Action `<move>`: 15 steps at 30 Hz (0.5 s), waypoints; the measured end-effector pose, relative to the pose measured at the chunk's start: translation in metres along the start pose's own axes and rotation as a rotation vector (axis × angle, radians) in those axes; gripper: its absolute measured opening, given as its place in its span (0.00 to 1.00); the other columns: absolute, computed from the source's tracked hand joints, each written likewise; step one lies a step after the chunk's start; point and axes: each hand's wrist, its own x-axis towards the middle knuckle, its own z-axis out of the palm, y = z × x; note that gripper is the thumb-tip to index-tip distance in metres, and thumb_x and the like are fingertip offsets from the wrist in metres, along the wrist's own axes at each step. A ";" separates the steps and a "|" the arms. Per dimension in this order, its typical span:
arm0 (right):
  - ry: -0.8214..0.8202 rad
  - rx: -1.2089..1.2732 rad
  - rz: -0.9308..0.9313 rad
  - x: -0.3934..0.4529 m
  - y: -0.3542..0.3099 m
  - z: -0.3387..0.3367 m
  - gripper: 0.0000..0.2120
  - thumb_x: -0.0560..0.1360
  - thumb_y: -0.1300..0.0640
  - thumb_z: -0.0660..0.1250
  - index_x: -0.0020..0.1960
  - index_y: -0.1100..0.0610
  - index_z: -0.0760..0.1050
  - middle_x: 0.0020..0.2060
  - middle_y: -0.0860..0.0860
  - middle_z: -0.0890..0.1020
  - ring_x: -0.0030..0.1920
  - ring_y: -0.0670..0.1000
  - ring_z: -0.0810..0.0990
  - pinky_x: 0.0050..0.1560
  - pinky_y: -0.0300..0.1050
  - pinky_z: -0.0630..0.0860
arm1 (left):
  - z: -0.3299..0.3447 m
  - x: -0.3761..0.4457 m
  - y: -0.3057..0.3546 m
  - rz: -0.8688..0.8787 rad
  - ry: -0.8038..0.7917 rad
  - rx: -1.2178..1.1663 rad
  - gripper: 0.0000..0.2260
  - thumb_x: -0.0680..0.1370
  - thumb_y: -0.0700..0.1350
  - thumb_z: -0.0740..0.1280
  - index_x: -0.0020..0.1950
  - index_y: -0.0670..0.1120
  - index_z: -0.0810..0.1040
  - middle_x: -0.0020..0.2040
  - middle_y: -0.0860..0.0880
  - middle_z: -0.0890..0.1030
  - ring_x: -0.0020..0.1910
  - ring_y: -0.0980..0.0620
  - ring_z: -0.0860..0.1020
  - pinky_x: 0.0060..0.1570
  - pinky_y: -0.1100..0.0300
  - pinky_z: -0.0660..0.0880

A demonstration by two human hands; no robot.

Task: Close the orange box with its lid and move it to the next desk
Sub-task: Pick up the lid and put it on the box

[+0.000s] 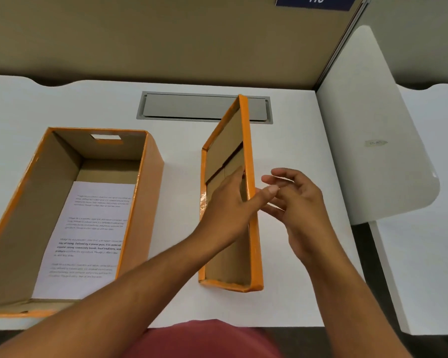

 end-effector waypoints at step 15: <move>-0.145 -0.126 0.382 0.002 0.138 0.058 0.20 0.85 0.44 0.59 0.74 0.50 0.70 0.68 0.52 0.78 0.62 0.53 0.80 0.60 0.51 0.79 | -0.095 -0.027 -0.033 0.029 0.261 -0.075 0.26 0.78 0.45 0.73 0.75 0.57 0.72 0.65 0.56 0.79 0.57 0.52 0.81 0.46 0.66 0.77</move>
